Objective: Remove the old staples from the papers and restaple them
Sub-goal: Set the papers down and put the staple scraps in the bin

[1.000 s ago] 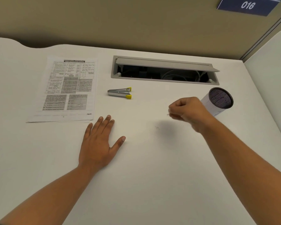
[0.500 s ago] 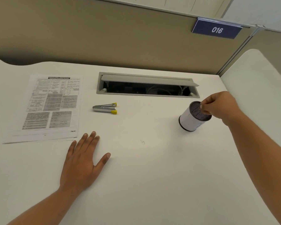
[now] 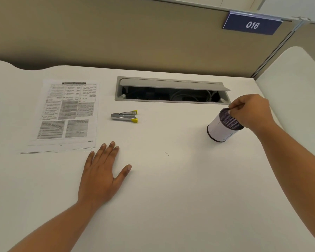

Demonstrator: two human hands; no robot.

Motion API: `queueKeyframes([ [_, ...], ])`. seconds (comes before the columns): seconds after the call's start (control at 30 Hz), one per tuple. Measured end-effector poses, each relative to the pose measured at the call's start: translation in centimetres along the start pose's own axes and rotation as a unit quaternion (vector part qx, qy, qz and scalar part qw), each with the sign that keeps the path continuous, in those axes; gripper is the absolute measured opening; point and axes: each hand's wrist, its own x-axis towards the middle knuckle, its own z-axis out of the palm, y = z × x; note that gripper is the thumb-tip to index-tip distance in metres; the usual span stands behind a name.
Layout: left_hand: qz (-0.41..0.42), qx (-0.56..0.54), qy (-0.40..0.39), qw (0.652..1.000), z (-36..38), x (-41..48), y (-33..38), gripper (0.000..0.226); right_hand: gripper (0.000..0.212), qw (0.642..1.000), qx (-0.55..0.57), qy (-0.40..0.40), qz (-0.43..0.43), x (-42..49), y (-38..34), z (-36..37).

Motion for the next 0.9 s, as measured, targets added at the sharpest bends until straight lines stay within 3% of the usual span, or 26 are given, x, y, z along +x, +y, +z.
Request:
queueKeyframes([
  [0.07, 0.000, 0.000, 0.000, 1.000, 0.0, 0.1, 0.1, 0.078, 0.011, 0.999, 0.023, -0.017, -0.023, -1.2, -1.4, 0.3],
  [0.17, -0.001, 0.001, 0.000, 1.000, 0.0, 0.0, 0.1, 0.078, 0.009, 0.989, 0.037, -0.113, -0.085, -4.2, -4.0, 2.3],
  [0.4, -0.003, -0.004, 0.001, 1.000, 0.0, -0.1, 0.0, 0.076, 0.021, 0.947, -0.038, -0.264, -0.179, -10.3, -6.3, 10.1],
  [0.53, -0.004, -0.005, 0.004, 1.000, 0.1, 0.0, 0.0, 0.076, 0.009, 0.940, -0.096, -0.273, -0.181, -11.0, -6.7, 12.0],
  [0.6, -0.004, -0.005, 0.006, 1.000, 0.2, -0.1, 0.0, 0.076, 0.028, 0.941, -0.123, -0.255, -0.188, -11.2, -6.9, 12.7],
  [0.73, -0.004, -0.005, 0.005, 1.000, 0.2, -0.1, 0.0, 0.077, 0.007, 0.938, -0.152, -0.232, -0.206, -11.2, -7.6, 13.4],
  [0.9, -0.003, -0.002, 0.005, 1.000, 0.2, 0.0, 0.0, 0.077, 0.022, 0.935, -0.168, -0.237, -0.202, -11.3, -8.6, 14.0],
])
